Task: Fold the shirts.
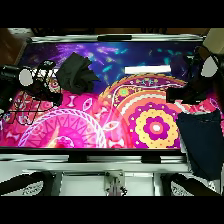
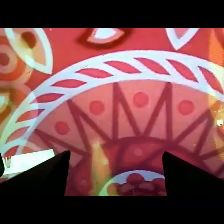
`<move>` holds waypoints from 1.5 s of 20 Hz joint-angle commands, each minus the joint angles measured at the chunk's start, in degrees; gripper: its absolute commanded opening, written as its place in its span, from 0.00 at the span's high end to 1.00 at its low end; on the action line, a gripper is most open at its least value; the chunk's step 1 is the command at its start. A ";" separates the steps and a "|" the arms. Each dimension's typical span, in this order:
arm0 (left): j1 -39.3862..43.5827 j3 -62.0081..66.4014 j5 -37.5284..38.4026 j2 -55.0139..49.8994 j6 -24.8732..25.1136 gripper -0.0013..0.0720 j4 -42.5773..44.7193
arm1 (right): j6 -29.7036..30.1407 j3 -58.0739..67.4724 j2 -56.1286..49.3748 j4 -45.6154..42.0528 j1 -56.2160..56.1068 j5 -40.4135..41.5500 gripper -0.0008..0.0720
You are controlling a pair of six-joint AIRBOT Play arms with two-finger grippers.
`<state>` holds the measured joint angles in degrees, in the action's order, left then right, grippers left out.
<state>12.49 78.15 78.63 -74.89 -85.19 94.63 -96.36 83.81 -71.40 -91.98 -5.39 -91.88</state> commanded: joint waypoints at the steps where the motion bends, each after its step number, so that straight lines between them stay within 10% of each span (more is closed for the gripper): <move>1: 0.02 -0.02 -0.02 -0.04 0.02 0.00 0.00 | 0.00 0.04 -0.04 0.00 -0.02 0.00 0.07; 15: 0.02 -0.07 -0.96 -0.07 -1.03 0.00 -0.31 | -0.13 0.04 -0.04 0.26 -0.02 9.79 0.07; 22: 0.02 -0.09 -19.43 -0.22 -1.11 0.00 -2.16 | -0.85 0.04 -0.11 3.26 -0.02 11.17 0.07; 30: -0.55 0.85 -39.93 -11.32 -13.18 0.20 -2.19 | -2.25 -0.02 -0.50 7.93 -0.04 13.03 0.07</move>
<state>12.47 78.32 44.12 -81.17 -94.85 92.53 -97.95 83.81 -71.59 -86.56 -5.41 -79.64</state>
